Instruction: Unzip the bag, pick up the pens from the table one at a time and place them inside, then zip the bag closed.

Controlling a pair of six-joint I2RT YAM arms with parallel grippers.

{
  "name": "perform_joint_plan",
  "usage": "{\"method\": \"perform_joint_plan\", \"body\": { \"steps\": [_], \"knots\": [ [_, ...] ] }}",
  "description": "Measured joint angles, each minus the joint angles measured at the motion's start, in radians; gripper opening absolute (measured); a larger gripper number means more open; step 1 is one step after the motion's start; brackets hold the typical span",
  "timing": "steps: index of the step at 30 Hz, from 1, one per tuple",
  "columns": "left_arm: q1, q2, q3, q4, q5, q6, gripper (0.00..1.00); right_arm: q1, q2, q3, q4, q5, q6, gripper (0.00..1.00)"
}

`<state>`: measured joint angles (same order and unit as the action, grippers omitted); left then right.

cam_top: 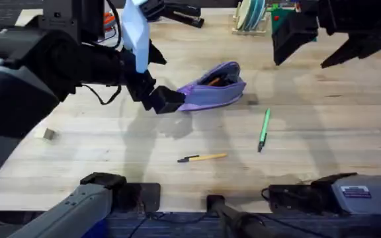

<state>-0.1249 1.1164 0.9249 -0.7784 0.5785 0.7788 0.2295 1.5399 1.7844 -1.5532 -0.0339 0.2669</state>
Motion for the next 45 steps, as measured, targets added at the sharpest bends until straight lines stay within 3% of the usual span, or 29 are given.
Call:
{"method": "perform_joint_plan", "body": {
  "steps": [13, 33, 45],
  "knots": [
    [0.0, 0.0, 0.0, 0.0, 0.0, 0.0, 0.993, 0.0, -0.002, -0.022, 0.008, -0.01, 0.136, 0.997],
    [0.0, 0.0, 0.0, 0.001, 0.0, 0.0, 0.993, 0.089, -0.006, -0.664, 0.546, 0.023, 0.383, 0.996],
    [0.0, 0.0, 0.0, 0.001, 0.0, 0.0, 0.993, 0.089, -0.005, -0.858, 0.685, 0.027, 0.534, 0.996]
  ]
}}
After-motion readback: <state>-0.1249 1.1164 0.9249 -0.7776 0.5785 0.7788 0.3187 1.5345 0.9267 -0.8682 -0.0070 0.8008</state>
